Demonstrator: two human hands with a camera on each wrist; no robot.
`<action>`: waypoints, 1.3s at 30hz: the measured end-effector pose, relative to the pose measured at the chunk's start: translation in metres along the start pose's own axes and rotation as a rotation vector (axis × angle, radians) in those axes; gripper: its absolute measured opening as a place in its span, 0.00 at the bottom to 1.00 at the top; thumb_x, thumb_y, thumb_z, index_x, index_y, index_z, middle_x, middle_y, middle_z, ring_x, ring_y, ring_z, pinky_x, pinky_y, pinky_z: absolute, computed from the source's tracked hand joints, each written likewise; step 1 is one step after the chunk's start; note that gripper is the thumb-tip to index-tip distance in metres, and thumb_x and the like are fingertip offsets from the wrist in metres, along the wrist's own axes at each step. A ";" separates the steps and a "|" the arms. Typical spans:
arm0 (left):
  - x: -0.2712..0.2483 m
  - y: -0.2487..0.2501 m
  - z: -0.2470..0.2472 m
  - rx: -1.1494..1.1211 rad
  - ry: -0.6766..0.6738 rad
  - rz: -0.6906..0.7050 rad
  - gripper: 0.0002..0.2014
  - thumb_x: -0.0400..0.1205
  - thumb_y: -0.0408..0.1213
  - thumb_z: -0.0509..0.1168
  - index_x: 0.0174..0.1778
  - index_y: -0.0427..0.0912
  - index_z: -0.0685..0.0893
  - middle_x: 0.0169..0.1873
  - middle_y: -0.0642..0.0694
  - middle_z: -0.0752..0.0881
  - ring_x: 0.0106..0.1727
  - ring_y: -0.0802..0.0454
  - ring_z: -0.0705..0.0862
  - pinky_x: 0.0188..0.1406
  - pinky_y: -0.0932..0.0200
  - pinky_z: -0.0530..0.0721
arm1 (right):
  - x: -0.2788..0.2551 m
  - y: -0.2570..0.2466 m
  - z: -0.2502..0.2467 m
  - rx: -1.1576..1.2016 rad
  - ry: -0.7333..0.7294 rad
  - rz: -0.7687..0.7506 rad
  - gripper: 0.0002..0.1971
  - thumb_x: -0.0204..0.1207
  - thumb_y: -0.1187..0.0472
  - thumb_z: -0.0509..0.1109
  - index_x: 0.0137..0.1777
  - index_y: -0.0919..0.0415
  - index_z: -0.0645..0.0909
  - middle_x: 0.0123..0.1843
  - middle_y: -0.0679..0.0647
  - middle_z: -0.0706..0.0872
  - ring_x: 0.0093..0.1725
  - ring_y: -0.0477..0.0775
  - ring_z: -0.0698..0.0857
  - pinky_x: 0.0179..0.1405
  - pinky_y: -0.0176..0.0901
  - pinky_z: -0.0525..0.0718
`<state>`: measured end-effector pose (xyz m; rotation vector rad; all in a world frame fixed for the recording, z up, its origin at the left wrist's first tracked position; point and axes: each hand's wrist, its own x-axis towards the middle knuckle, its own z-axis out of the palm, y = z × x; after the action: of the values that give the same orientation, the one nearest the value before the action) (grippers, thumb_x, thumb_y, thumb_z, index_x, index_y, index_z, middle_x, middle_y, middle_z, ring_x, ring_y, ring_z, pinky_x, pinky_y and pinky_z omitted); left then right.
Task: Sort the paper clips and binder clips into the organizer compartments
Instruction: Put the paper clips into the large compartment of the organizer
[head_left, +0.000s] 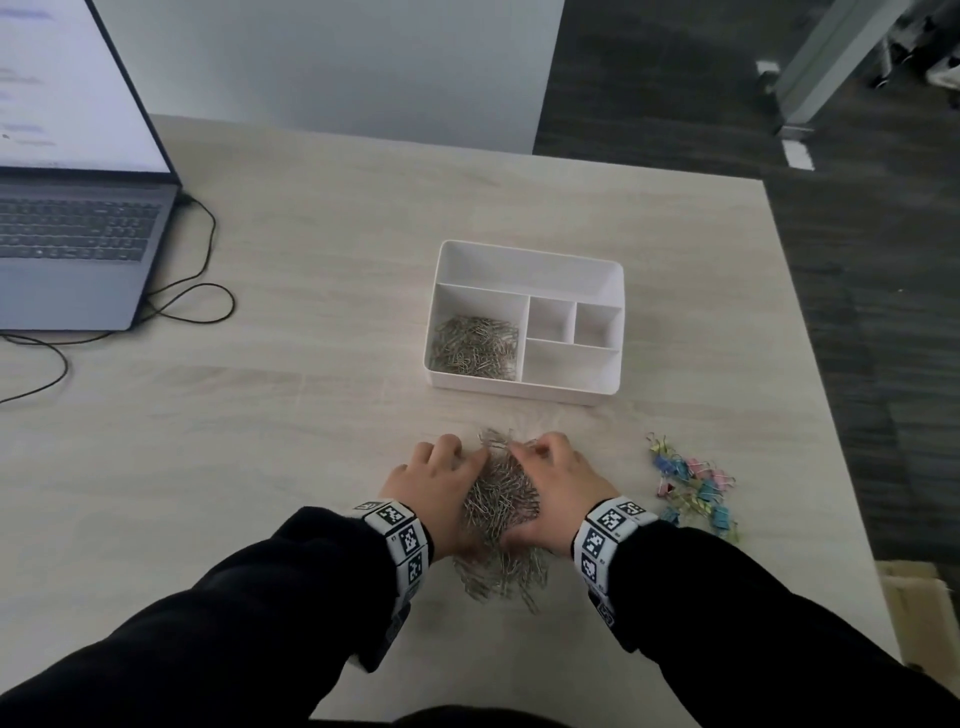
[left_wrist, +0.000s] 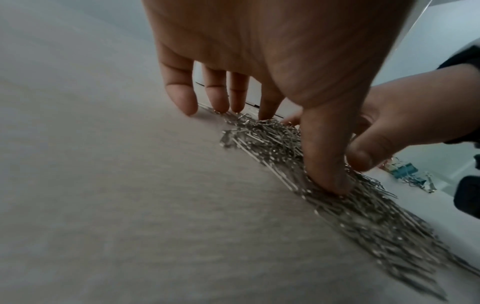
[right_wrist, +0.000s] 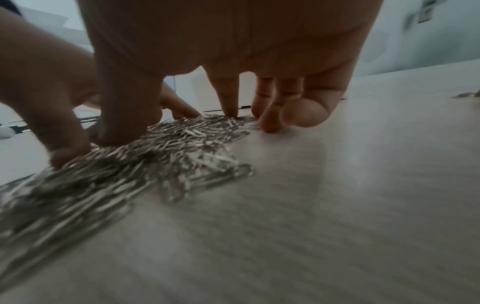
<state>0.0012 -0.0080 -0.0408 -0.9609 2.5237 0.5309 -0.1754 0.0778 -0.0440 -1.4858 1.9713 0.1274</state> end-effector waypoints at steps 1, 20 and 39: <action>0.000 0.000 0.001 -0.019 0.002 0.009 0.51 0.61 0.66 0.74 0.77 0.60 0.56 0.67 0.48 0.64 0.66 0.44 0.69 0.60 0.43 0.82 | -0.001 -0.001 0.004 -0.015 0.000 -0.025 0.57 0.54 0.29 0.78 0.81 0.38 0.52 0.72 0.51 0.61 0.69 0.58 0.72 0.69 0.58 0.79; 0.016 -0.014 -0.008 -0.459 0.049 -0.066 0.11 0.75 0.42 0.70 0.52 0.50 0.88 0.49 0.48 0.88 0.54 0.49 0.84 0.55 0.60 0.78 | 0.001 -0.007 -0.006 0.368 0.072 0.021 0.12 0.74 0.57 0.74 0.57 0.53 0.86 0.52 0.47 0.84 0.49 0.46 0.80 0.54 0.34 0.75; 0.058 -0.055 -0.097 -1.009 0.231 -0.193 0.02 0.75 0.37 0.75 0.41 0.48 0.90 0.33 0.47 0.91 0.38 0.47 0.90 0.39 0.51 0.92 | 0.036 -0.027 -0.083 0.830 0.140 0.079 0.06 0.77 0.64 0.74 0.47 0.51 0.86 0.38 0.54 0.91 0.30 0.44 0.87 0.34 0.39 0.89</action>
<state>-0.0218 -0.1233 0.0029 -1.6323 2.2398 1.7926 -0.1931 0.0020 0.0090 -0.8792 1.8352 -0.6969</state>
